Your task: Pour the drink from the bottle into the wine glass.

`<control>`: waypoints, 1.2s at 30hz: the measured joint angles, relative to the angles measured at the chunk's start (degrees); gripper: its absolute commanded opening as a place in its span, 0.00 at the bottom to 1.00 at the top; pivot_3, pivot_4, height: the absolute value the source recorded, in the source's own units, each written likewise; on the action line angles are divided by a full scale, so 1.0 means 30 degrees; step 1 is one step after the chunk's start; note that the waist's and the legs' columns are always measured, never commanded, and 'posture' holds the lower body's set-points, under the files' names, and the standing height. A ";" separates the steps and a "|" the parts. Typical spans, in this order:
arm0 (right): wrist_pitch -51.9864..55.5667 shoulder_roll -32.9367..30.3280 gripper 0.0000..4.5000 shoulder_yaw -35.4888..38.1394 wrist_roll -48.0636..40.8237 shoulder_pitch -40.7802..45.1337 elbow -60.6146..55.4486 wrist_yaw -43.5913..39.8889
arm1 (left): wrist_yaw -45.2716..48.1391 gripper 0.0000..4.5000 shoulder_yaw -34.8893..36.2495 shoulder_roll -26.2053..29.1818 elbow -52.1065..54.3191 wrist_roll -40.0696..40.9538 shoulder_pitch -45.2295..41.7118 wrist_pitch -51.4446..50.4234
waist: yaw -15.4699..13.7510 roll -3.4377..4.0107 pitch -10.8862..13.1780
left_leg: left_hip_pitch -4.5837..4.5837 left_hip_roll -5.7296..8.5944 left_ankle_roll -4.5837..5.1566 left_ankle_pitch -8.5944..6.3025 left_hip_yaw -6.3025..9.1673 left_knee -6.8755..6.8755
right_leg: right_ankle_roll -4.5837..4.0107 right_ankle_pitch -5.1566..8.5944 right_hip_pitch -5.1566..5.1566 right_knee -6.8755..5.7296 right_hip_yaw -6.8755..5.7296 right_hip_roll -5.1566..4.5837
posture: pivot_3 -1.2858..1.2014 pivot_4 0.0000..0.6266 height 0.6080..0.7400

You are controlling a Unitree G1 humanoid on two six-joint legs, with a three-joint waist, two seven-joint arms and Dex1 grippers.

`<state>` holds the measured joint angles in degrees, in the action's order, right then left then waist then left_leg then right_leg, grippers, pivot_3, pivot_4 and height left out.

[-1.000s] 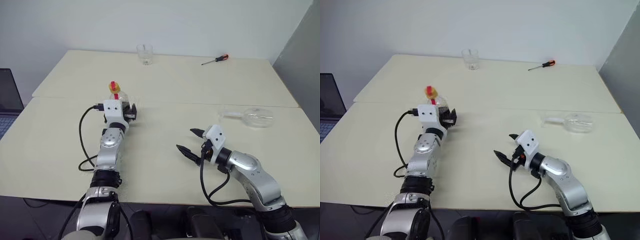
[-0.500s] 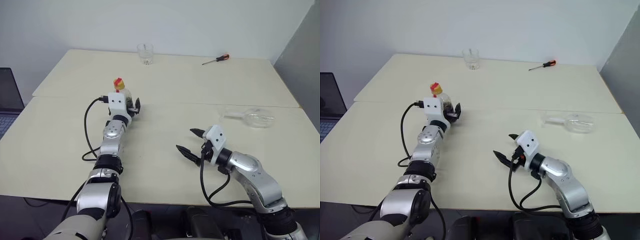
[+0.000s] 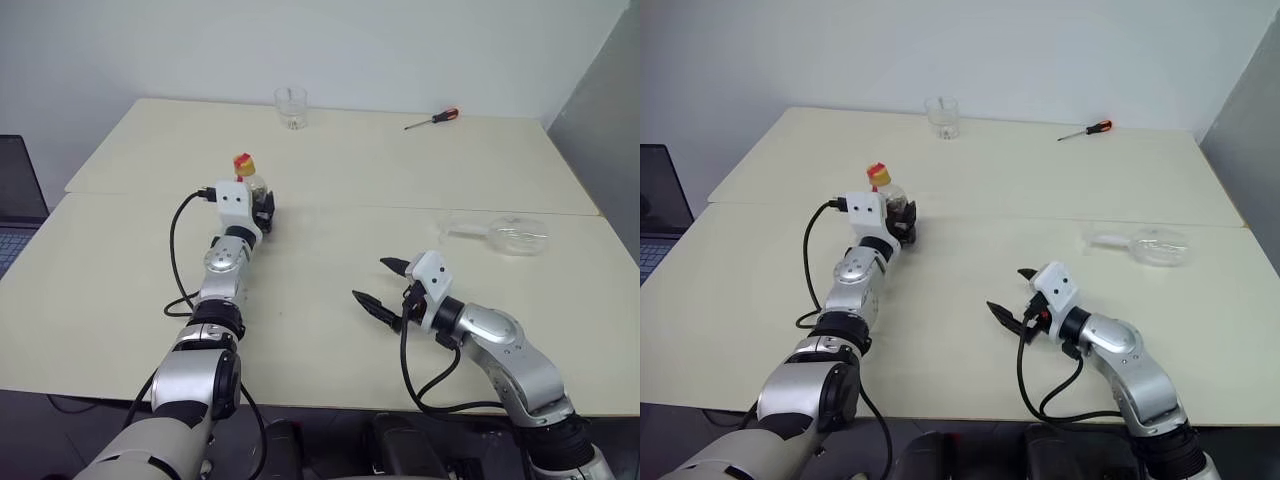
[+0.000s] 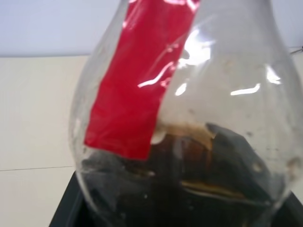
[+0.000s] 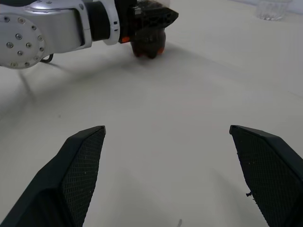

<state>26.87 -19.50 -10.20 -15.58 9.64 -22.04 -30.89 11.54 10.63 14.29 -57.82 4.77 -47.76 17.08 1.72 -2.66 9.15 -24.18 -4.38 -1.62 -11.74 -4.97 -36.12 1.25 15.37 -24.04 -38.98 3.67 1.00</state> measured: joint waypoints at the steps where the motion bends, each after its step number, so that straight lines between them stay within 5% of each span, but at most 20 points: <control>1: 0.0243 0.0412 1.00 0.0382 -0.0459 0.0117 0.0000 0.0223 | 0.0086 0.48 0.0020 0.0000 -0.0017 0.0020 0.0002 0.0019 | -0.0001 0.0000 0.0000 | 0.0000 -0.0001 -0.0004 0.0002 0.0002 0.0000 | 0.0000 0.0000 0.0000 -0.0003 -0.0004 0.0001 | 0.52 0.24 1.00; 5: 0.2007 0.0992 1.00 0.2443 -0.2387 0.1892 -0.0082 0.1016 | 0.0780 0.48 -0.0051 -0.0314 0.1386 0.0480 0.0753 -0.0580 | 0.0006 0.0004 0.0001 | -0.0010 0.0002 -0.0029 0.0017 -0.0011 -0.0019 | -0.0022 -0.0016 0.0000 -0.0008 0.0004 -0.0013 | 0.52 0.24 1.00; 9: 0.4696 0.0902 1.00 0.4176 -0.3953 0.5081 -0.0690 0.2391 | 0.1726 0.47 -0.0888 -0.1224 0.7037 0.1192 0.3230 -0.3997 | 0.0018 0.0007 0.0001 | -0.0028 -0.0011 -0.0032 0.0019 0.0000 -0.0015 | -0.0092 -0.0055 -0.0011 -0.0016 -0.0008 -0.0018 | 0.52 0.24 1.00; 14: 0.9758 0.0619 1.00 0.3391 -0.5910 0.7780 -0.1894 0.3223 | 0.2343 0.46 -0.3057 -0.1446 1.5988 0.2103 0.6689 -1.1101 | 0.0041 0.0016 0.0000 | -0.0069 -0.0045 -0.0035 0.0020 0.0041 0.0000 | -0.0118 -0.0044 -0.0042 -0.0023 0.0001 -0.0010 | 0.52 0.24 1.00; 18: 1.2892 0.1161 1.00 0.3403 -0.6806 0.9455 -0.2231 0.4497 | 0.2444 0.46 -0.4246 -0.1121 1.9259 0.2081 0.7286 -1.4116 | 0.0039 0.0016 0.0001 | -0.0073 -0.0033 -0.0031 0.0023 0.0066 -0.0024 | -0.0120 -0.0046 -0.0035 -0.0032 -0.0003 -0.0008 | 0.52 0.24 1.00; 26: 1.5402 0.3209 1.00 0.4569 -0.7205 1.0999 -0.1187 0.6917 | 0.2880 0.46 -0.6638 -0.1065 2.0707 0.0807 0.8375 -1.3794 | 0.0037 0.0023 -0.0005 | -0.0091 -0.0023 -0.0019 0.0027 0.0060 -0.0046 | -0.0118 -0.0046 -0.0045 -0.0014 0.0003 -0.0014 | 0.52 0.24 1.00; 36: 1.5127 0.3724 1.00 0.4837 -0.7096 1.1381 -0.0337 0.7688 | 0.3010 0.46 -0.6756 -0.1060 2.0587 0.0039 0.8284 -1.2518 | 0.0043 0.0023 -0.0005 | -0.0124 -0.0024 -0.0017 0.0027 0.0069 -0.0045 | -0.0118 -0.0047 -0.0069 -0.0014 -0.0001 -0.0009 | 0.52 0.24 1.00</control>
<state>72.25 -8.33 4.31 -36.87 43.78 -23.05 -7.82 20.57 -9.64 11.11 3.94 4.88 -22.91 -20.47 1.85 -2.59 9.14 -24.55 -4.45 -1.67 -11.66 -4.76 -36.26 0.89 15.23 -24.25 -39.02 3.66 0.98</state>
